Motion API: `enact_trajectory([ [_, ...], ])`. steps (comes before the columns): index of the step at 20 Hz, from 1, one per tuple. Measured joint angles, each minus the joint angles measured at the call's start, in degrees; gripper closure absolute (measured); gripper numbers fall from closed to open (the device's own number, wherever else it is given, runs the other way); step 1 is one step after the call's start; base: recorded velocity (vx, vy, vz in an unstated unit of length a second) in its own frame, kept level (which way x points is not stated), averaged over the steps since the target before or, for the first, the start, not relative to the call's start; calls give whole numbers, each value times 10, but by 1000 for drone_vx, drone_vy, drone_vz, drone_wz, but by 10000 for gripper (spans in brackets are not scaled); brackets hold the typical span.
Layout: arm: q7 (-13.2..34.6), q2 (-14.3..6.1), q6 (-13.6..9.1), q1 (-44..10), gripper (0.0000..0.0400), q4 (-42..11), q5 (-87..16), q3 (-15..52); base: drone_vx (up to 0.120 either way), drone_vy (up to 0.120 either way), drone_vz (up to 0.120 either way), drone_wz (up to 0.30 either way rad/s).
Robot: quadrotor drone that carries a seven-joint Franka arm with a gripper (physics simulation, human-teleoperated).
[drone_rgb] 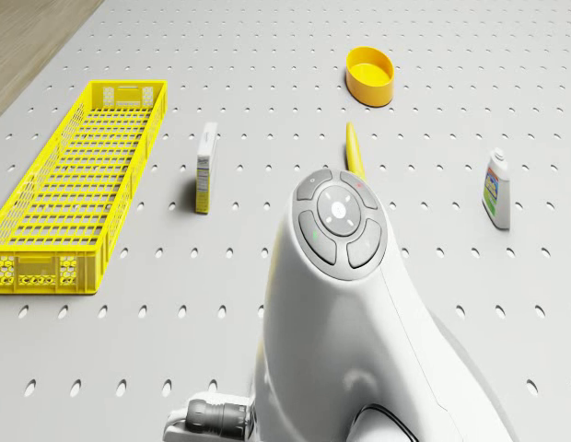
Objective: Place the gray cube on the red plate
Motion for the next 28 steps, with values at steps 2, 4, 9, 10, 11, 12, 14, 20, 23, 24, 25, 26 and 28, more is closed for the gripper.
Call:
enact_trajectory([
  [2,12,-9,-5,-18,0,-2,-6,9,120,0,-20,0],
  [4,22,-18,-7,-32,0,-3,-9,16,120,80,0,0],
  [9,37,-36,-4,-53,0,-3,-9,28,120,56,-48,0],
  [10,39,-40,-2,-56,0,-3,-8,30,120,0,-120,0],
  [11,42,-43,0,-59,0,-3,-7,31,120,0,-120,0],
  [12,43,-46,2,-61,0,-3,-6,33,120,0,-120,0],
  [14,47,-53,6,-66,0,-3,-3,36,120,0,-120,0],
  [20,55,-71,20,-75,0,-2,5,44,120,0,-120,0],
  [23,59,-80,28,-79,0,-1,10,47,120,0,-120,0],
  [24,60,-83,31,-80,0,-1,12,48,120,0,-120,0],
  [25,61,-86,33,-81,0,-1,13,49,120,0,-120,0],
  [26,62,-89,36,-82,0,0,15,50,120,0,-120,0],
  [28,63,-95,41,-84,0,0,18,52,120,0,-120,0],
])
